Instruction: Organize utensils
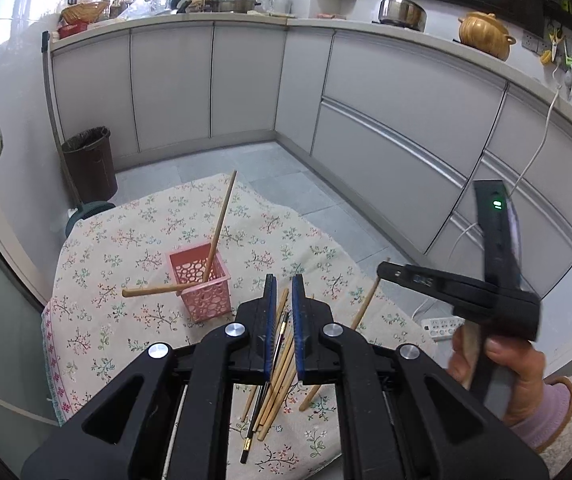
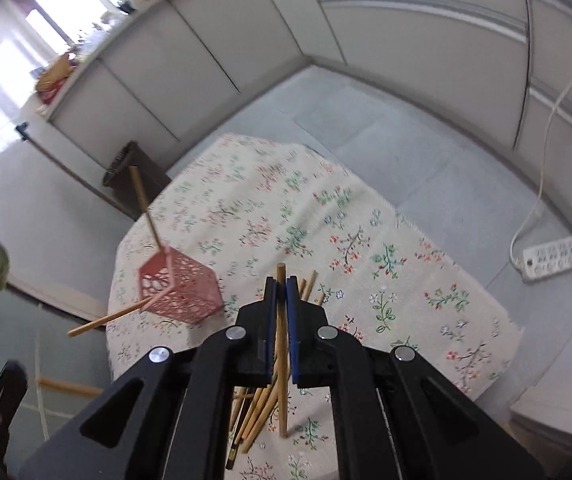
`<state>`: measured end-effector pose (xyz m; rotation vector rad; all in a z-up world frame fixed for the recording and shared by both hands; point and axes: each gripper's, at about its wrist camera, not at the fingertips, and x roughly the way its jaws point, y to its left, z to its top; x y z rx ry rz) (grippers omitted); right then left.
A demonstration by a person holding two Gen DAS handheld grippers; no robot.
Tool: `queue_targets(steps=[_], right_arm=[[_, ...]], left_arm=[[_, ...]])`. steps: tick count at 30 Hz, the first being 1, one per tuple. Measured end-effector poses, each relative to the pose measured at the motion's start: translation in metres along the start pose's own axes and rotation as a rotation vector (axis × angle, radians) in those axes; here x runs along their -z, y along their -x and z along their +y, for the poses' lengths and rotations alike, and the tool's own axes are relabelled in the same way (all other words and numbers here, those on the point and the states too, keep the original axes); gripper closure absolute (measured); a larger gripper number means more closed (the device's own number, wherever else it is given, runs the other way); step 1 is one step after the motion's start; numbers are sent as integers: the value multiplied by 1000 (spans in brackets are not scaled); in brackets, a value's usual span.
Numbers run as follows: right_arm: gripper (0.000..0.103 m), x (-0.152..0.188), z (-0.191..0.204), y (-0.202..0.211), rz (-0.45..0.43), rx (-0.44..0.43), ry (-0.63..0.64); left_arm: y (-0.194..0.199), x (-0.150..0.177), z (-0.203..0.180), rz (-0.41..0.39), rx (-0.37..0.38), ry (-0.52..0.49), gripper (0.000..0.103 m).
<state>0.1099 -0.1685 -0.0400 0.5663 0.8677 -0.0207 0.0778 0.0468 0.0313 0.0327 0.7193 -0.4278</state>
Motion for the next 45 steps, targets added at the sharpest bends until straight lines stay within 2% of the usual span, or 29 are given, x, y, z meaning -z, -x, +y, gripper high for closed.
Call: queue_targets(steps=[7,13,15,17,19,20,21,22,23,24,26,27,29,30,31,33,35,37,40,43,44,45], right_arm=[[98,-17,18,70,-89,-59,95],[98,-52,33,111,-167,-109,117],[98,-59,34,120,-189,-127,113],[98,-63,32,126,-208,-159,95],[98,-62,28,129,-219,-183,79],[98,-62,25,126,-216,-197,67],[98,-61,23,125,-212,-207,55],[98,-61,20,120,-203,-216,44],[98,-59,18,116,-197,-220,39],[98,-59,18,116,-197,-220,39],[98,-54,16,104,-181,-220,41],[98,-51,15,98,-170,-220,46],[98,-46,13,91,-157,-225,48],[98,-44,12,87,-152,-227,47],[98,-43,10,83,-146,-226,51],[98,-41,9,77,-133,-222,64],[98,-38,8,72,-114,-226,68],[98,-37,5,68,-95,-231,71],[98,-36,2,66,-91,-226,81],[98,-37,1,65,-92,-221,90],[98,-37,0,65,-92,-218,94],[98,-38,0,64,-93,-218,96]], left_arm=[[18,-20,-1,-56,-10,7,96],[33,-43,8,-107,-14,37,96],[37,-44,21,-102,4,90,95],[37,-37,40,-83,-11,157,95],[29,-14,77,-46,-68,313,95],[23,1,96,-16,-79,412,89],[9,23,121,42,-90,540,78],[-5,48,143,109,-122,656,75],[-15,65,157,160,-156,725,75],[-34,93,177,244,-204,809,75],[-63,126,200,377,-211,931,75],[-81,147,214,450,-183,1035,74],[-99,163,226,506,-183,1132,60],[-107,163,231,516,-233,1147,56],[-110,160,235,492,-262,1154,53],[-114,152,239,460,-327,1142,38],[-120,144,240,440,-442,1123,32],[-133,142,243,466,-497,1117,32],[-154,150,248,530,-573,1139,36],[-163,139,238,530,-652,1040,49],[-166,135,234,527,-656,993,57],[-167,132,231,519,-645,967,61]])
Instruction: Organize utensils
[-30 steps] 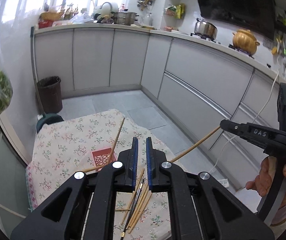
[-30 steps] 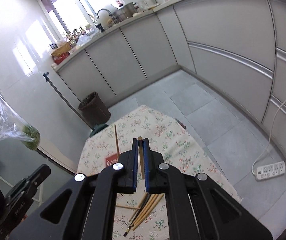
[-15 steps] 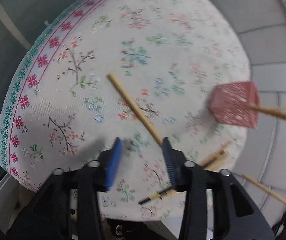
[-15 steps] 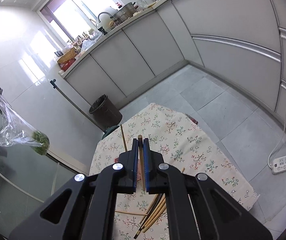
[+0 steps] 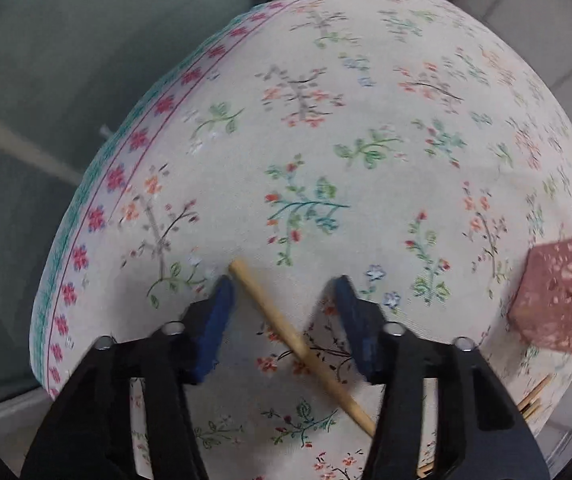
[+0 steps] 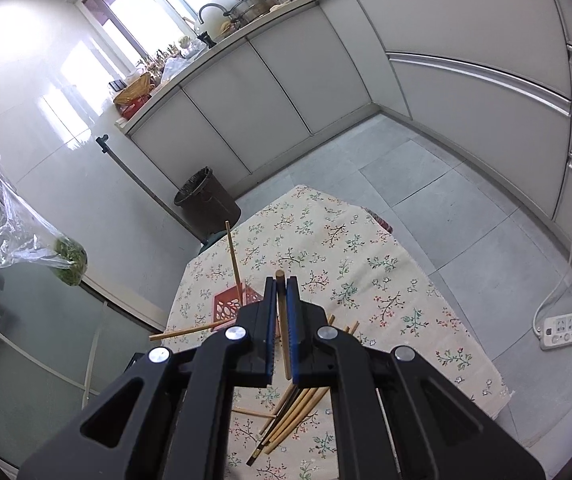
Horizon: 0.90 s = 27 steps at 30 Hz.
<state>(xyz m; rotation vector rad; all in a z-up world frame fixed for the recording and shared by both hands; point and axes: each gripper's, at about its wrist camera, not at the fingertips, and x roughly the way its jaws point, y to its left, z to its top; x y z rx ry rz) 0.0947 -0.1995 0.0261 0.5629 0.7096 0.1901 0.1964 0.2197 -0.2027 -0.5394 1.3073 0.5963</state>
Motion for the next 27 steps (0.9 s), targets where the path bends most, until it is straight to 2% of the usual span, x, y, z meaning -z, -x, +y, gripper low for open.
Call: queue_targets(steps=[1,2,3,5,6,8,12,16,19,23,27], right_arm=[[98,0,-1,-1,2,0,-1],[98,-1,-2,-2,6,-4,-6],[98,-1,-3,-2,9,-8,-11],[98,-1,-3,-1,10,-13,-15],[98,-1,-2,0,8,-14,-13],[98,-1,1,3,5,-17,-5],[98,2,4,3,24,-38,-2],[98,5,10,3,36,-56,5],[98,7,14,4,42,-65,13],[98,8,16,6,41,-71,18],[98,7,14,8,33,-70,14]], left_arm=[[1,0,-1,-1,11,-8,69],[3,-1,-3,-5,21,-17,83],[4,-1,-2,-4,56,-24,88],[7,-1,8,10,181,8,93],[12,0,14,14,280,30,96],[28,7,24,-11,302,18,96],[93,24,30,-147,370,-111,96],[147,46,41,-308,365,-223,96],[194,73,42,-468,322,-314,96],[250,82,42,-635,286,-395,96],[309,85,46,-784,349,-392,96]])
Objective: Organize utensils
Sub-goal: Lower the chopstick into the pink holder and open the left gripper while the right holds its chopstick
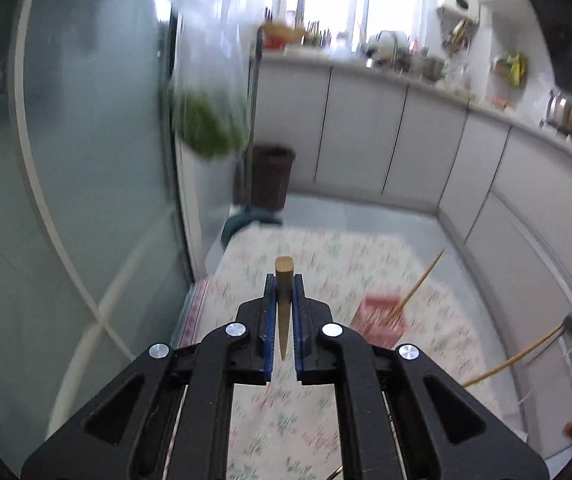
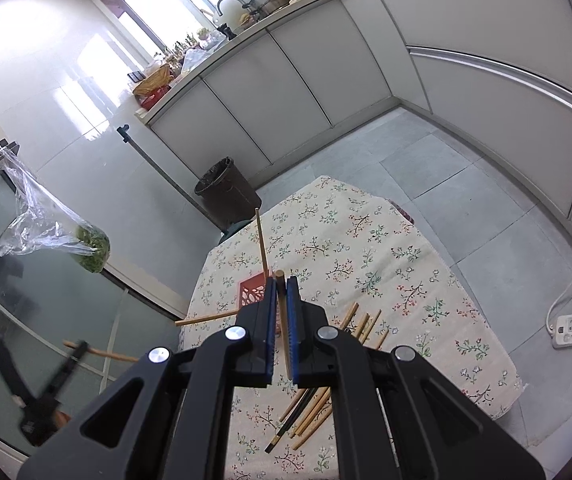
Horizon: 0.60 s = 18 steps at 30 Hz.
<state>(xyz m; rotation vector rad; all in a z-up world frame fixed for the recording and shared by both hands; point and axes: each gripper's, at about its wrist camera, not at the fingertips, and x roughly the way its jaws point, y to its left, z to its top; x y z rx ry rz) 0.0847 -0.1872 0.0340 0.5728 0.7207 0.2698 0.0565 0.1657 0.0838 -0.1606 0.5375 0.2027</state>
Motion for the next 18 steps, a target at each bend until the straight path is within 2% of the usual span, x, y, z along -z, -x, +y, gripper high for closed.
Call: queue_targets(steps=[2,6,12,18], right_arm=[[98,-1,-1,-1,0,3,-4],[98,-1,-3,-4,1,11,-5],[98,-4,-5,-5,-3,12,-7],[98,-8,-14,-9,1,28,-22]], left_arm=[[18,-27,-9,-90,40,6,96],[21,-63,-36,-166,114,-19,96],[-30,-73,-79,-123,193,-51,96],[-93,-69,-105,-71,215,-33,96]])
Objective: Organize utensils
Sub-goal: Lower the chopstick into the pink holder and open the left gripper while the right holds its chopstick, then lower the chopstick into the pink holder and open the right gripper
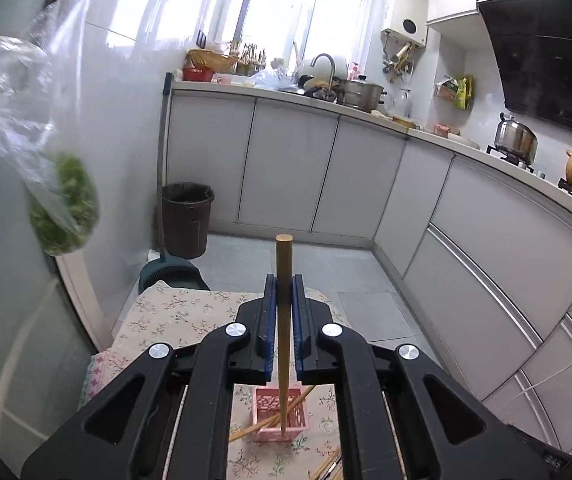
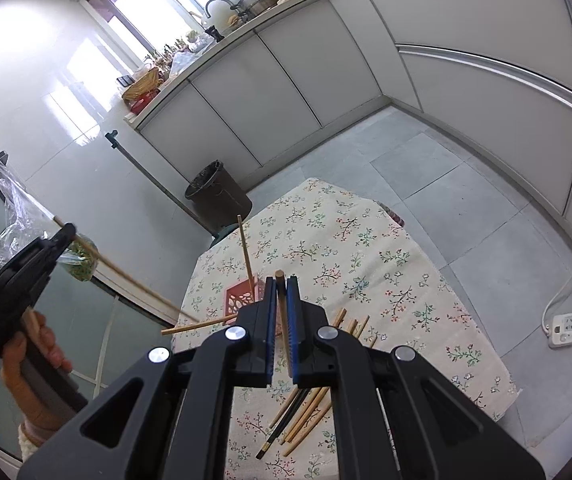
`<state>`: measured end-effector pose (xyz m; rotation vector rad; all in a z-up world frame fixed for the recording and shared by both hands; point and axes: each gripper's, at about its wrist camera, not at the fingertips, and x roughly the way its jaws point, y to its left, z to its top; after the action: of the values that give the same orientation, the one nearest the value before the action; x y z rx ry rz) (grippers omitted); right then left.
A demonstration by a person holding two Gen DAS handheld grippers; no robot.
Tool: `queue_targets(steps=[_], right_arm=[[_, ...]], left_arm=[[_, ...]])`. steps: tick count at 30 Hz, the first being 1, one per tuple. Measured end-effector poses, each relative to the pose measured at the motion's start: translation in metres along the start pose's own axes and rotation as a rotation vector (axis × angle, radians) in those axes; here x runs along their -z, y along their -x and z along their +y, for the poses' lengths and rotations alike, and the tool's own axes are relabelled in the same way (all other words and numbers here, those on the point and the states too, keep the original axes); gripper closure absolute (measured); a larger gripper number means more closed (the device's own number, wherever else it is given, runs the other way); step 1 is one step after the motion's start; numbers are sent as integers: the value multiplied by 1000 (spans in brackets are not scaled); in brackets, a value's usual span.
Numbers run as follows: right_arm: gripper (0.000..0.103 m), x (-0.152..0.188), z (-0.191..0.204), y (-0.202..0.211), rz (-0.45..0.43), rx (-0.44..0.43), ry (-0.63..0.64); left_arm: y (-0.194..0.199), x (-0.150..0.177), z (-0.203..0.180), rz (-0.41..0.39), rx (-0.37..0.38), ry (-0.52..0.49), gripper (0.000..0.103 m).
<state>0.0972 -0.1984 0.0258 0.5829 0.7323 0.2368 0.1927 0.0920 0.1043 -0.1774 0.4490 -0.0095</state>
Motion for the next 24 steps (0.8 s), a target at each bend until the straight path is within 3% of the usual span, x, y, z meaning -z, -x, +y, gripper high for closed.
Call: queue_targets(steps=[6,11,12,14,19,21,24], right_arm=[[98,-3,-9,-8,15,23,-7],[97,-4,-11,-14,28,35,-3],[97,-4,-11,-15,28,36,-1],[97,-4,-8,-15,28,34,5],[97,-7,5,-8,6,16,28],[98,-11,16,-3,-13,0,44],[98,-16,30,0,-32,-6,70]], left_arm=[[-63,20,5,47,-49,-4,96],[-109,53,13,154,-71,-15,95],[-111,58,16,162,-80,-15,90],[-105,64,23,174,-63,10,79],[-58,50,39,113,-47,68,67],[-31,39,43,67,-29,86,55],[13,31,53,-19,-41,116,48]])
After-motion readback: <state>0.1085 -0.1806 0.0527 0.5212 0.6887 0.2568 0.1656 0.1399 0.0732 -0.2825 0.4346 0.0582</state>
